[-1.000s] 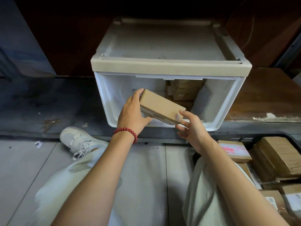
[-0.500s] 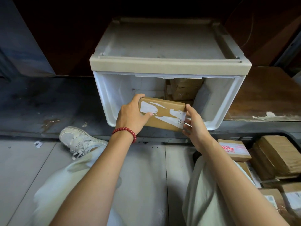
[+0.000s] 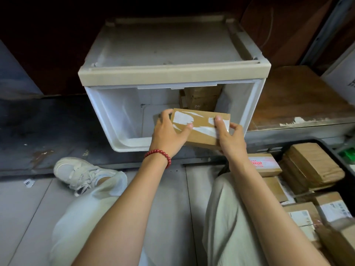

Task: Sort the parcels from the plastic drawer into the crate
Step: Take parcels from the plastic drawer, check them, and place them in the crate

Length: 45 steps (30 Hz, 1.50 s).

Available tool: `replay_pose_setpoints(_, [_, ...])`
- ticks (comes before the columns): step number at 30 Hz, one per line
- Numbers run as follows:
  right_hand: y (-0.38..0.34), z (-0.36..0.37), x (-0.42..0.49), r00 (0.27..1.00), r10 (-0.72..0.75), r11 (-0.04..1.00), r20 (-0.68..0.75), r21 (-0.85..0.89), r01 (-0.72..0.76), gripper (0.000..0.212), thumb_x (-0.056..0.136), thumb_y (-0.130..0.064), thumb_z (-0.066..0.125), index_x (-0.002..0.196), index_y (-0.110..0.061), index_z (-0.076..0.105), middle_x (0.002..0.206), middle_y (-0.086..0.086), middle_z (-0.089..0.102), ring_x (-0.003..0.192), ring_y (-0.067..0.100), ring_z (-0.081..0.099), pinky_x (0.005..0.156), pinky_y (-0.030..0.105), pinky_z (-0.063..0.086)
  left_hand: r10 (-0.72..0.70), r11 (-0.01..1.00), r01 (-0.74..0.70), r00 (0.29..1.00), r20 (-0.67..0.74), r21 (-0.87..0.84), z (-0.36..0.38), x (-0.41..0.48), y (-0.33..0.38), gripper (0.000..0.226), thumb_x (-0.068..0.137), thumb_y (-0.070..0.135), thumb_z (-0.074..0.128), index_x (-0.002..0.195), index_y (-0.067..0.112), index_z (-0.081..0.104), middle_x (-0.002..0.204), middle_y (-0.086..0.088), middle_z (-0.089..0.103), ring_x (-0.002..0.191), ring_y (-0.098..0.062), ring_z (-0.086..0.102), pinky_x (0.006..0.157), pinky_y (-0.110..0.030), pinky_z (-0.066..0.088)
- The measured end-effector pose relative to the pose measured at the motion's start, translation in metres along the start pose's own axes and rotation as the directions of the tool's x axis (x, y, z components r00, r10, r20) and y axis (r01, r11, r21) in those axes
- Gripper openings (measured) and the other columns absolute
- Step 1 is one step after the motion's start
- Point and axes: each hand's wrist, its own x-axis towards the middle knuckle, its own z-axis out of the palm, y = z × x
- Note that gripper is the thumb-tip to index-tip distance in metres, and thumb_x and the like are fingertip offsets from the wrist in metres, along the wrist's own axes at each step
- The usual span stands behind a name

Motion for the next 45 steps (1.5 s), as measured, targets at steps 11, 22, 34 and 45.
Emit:
replay_pose_setpoints(11, [0.067,-0.093,0.009,0.864,0.248,0.956,-0.439,0.255,-0.145,0.068,0.083,-0.062,0.058,0.138,-0.024,0.045,0.137,0.006,0.048,0.121,0.026,0.049,0.105,0.047,0.041,0.120,0.992,-0.096,0.916,0.382,-0.081,0.097,-0.008,0.050,0.071,0.076,0.041,0.076,0.135,0.029,0.038,0.134,0.002,0.052,0.119,-0.018,0.051,0.091,-0.028,0.045])
replay_pose_setpoints(22, [0.115,-0.148,0.030,0.791,0.362,0.894,-0.494,0.424,-0.145,0.053,0.067,-0.064,0.063,0.115,-0.045,0.051,0.137,0.003,0.045,0.116,0.025,0.054,0.100,0.048,0.047,0.152,0.985,-0.173,0.767,0.624,-0.028,0.179,-0.004,0.063,0.105,0.064,0.022,0.088,0.147,0.031,0.024,0.139,-0.003,0.042,0.121,-0.024,0.051,0.102,-0.046,0.045])
replay_pose_setpoints(34, [0.144,-0.139,0.062,0.823,0.319,0.940,-0.469,0.266,-0.213,0.056,0.091,-0.033,0.063,0.140,-0.021,0.040,0.142,0.001,0.044,0.121,0.016,0.047,0.107,0.042,0.041,0.116,0.793,-0.501,0.683,0.721,0.347,0.200,0.010,0.049,0.062,0.085,0.045,0.063,0.139,0.027,0.038,0.131,-0.005,0.048,0.121,-0.024,0.048,0.096,-0.039,0.046])
replay_pose_setpoints(45, [0.139,-0.133,0.056,0.907,0.210,0.974,-0.365,-0.003,-0.227,0.064,0.084,-0.034,0.072,0.137,-0.014,0.042,0.138,0.003,0.051,0.123,0.018,0.049,0.089,0.024,0.036,0.142,0.749,-0.522,0.728,0.670,0.409,0.189,0.009,0.050,0.048,0.088,0.048,0.058,0.128,0.022,0.053,0.130,0.001,0.051,0.118,-0.020,0.048,0.094,-0.035,0.046])
